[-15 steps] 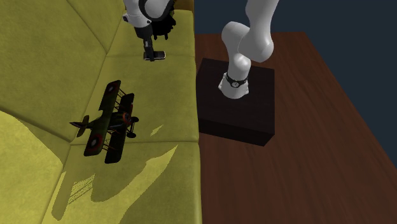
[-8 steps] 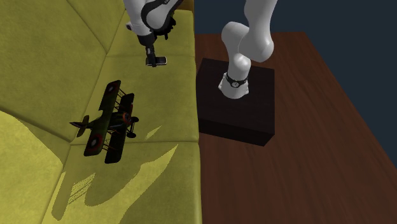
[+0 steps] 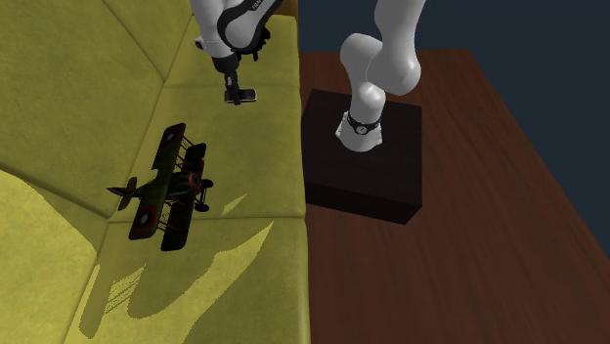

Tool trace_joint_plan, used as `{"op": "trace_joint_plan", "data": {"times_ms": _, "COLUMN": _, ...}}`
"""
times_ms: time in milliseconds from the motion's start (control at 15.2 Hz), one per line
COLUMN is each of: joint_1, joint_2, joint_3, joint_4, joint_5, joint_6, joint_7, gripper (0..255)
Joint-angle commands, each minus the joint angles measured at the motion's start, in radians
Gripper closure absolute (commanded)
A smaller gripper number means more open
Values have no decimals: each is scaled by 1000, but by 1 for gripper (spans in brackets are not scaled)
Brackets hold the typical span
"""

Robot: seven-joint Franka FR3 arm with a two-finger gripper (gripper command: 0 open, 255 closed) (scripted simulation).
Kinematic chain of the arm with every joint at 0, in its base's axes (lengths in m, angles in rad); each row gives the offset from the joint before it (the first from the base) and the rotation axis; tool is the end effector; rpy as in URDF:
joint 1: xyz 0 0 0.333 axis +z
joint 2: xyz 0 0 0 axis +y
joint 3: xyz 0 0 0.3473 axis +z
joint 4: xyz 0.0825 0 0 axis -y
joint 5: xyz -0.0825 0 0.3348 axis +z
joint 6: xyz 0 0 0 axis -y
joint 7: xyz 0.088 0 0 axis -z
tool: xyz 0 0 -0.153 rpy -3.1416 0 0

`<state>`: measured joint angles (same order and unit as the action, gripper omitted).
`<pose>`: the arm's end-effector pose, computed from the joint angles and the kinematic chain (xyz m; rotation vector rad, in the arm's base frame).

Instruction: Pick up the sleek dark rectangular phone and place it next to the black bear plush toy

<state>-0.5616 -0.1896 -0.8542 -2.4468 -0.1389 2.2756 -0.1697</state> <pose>0.0564 -0.4172 0.3619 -2.5972 1.6679 0.0001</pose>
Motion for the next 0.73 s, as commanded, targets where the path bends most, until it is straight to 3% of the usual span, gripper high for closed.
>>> {"op": "trace_joint_plan", "data": {"times_ms": 0, "joint_1": 0, "joint_2": 0, "joint_3": 0, "joint_4": 0, "joint_5": 0, "joint_6": 0, "joint_7": 0, "gripper": 0}}
{"op": "trace_joint_plan", "data": {"times_ms": 330, "joint_1": 0, "joint_2": 0, "joint_3": 0, "joint_4": 0, "joint_5": 0, "joint_6": 0, "joint_7": 0, "gripper": 0}}
{"op": "trace_joint_plan", "data": {"times_ms": 594, "joint_1": -25, "joint_2": -93, "joint_3": 45, "joint_4": 70, "joint_5": -56, "joint_6": -145, "joint_7": 48, "gripper": 0}}
{"op": "trace_joint_plan", "data": {"times_ms": 660, "joint_1": -25, "joint_2": -93, "joint_3": 45, "joint_4": 70, "joint_5": -56, "joint_6": -145, "joint_7": 48, "gripper": 0}}
